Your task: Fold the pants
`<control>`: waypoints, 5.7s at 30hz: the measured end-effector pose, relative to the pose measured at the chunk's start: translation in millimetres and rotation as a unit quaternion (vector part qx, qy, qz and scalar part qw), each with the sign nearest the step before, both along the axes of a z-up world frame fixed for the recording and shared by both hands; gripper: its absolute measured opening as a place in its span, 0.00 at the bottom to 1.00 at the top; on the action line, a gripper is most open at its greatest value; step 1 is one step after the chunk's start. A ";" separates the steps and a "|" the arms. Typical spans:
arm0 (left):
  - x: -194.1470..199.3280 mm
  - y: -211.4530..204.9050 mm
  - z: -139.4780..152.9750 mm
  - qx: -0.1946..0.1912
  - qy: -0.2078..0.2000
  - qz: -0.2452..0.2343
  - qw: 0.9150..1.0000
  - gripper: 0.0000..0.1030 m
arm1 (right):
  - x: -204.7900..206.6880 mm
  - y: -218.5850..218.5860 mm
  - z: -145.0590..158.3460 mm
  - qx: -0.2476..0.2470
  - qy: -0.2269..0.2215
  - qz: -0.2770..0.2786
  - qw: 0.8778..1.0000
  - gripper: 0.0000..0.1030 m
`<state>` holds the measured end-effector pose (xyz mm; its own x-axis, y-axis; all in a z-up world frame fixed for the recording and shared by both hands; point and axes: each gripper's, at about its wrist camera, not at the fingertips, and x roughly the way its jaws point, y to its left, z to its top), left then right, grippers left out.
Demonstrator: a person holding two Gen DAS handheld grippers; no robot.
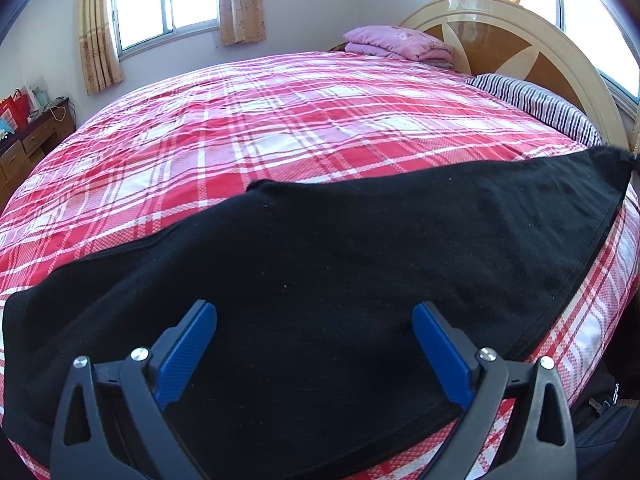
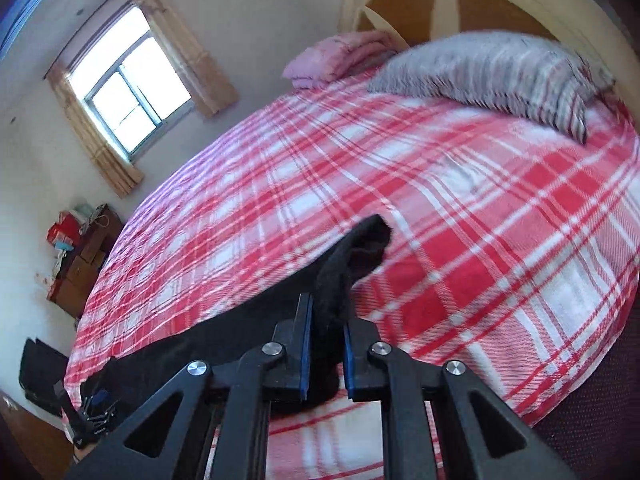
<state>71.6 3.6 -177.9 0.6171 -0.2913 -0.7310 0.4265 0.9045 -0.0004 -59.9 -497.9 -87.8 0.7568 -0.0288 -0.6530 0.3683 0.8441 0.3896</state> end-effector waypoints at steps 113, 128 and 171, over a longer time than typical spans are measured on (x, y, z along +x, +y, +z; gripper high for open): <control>30.5 -26.7 2.8 -0.183 0.139 -0.041 0.972 0.20 | 63.1 210.5 -80.0 -0.206 0.126 0.159 0.957 0.68; 26.5 -19.5 0.9 -0.188 0.129 -0.040 0.973 0.21 | 32.6 243.6 -39.8 -0.234 0.053 0.251 0.938 0.71; 10.5 180.5 13.2 -0.001 0.017 0.163 0.987 0.71 | 115.0 440.5 -84.3 -0.190 -0.005 0.459 0.868 0.72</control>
